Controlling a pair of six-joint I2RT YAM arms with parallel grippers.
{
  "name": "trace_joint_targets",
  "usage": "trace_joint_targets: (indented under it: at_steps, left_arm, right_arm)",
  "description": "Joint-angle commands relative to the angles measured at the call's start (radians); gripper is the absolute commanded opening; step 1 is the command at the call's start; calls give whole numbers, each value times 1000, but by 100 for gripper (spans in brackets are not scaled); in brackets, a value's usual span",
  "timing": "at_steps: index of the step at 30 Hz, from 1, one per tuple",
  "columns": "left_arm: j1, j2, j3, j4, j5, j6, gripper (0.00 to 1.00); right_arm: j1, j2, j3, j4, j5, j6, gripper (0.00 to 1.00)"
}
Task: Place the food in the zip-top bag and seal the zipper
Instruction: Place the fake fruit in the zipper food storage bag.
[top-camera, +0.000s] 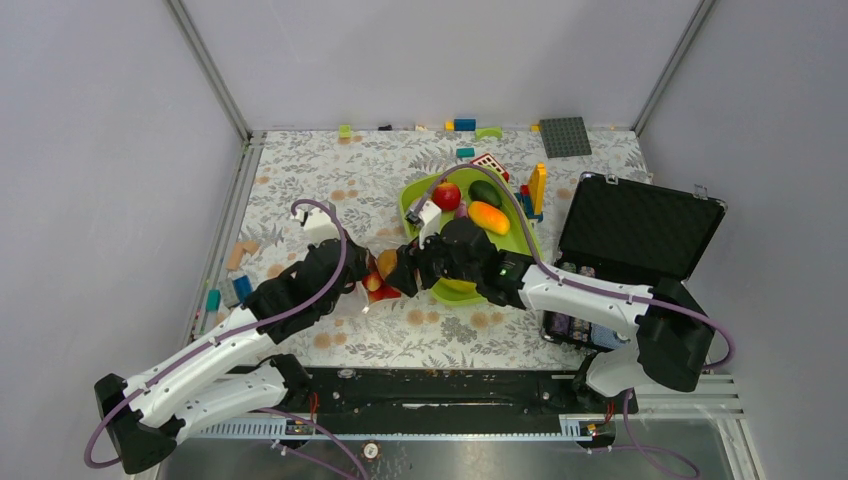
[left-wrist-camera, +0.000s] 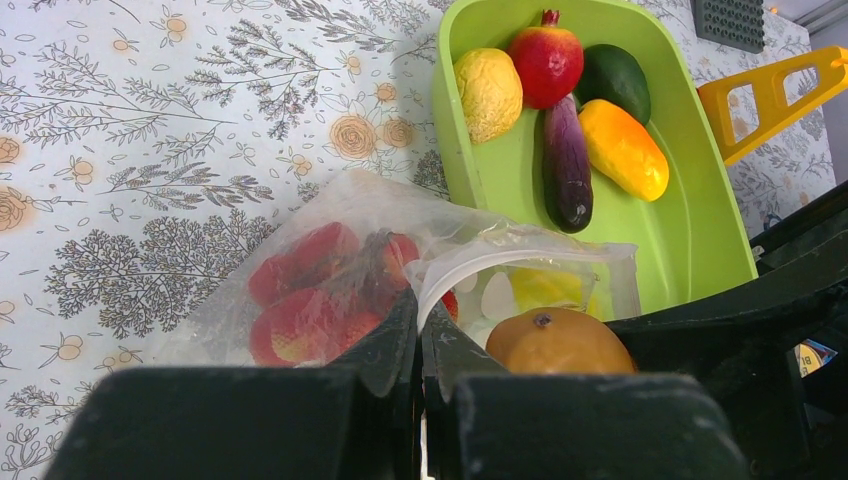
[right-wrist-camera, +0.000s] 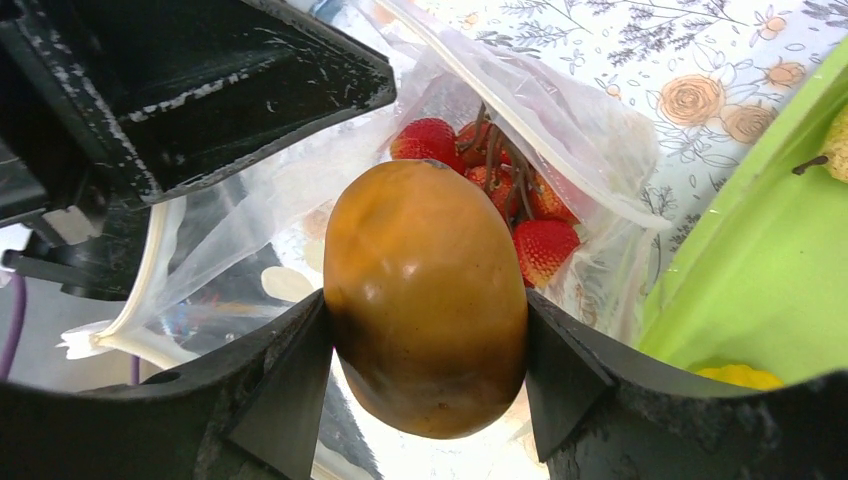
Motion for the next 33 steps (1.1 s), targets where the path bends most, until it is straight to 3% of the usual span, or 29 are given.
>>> trace_joint_targets:
  at_steps: [1,4,8,25,33]
  left_arm:
    - [0,-10,14,53,15,19,0]
    - [-1,-13,15,54,17,24,0]
    - [-1,-17,11,58,19,24,0]
    - [-1,-34,6,55,3,23,0]
    - [0,-40,5,52,-5,22,0]
  right_arm:
    - [16,12,58,-56,68,-36,67]
    - [20,7,57,-52,64,-27,75]
    - [20,0,60,-52,54,-27,99]
    - [19,-164,-37,44,71,-16,100]
    - [16,-300,-139,20,454,7,100]
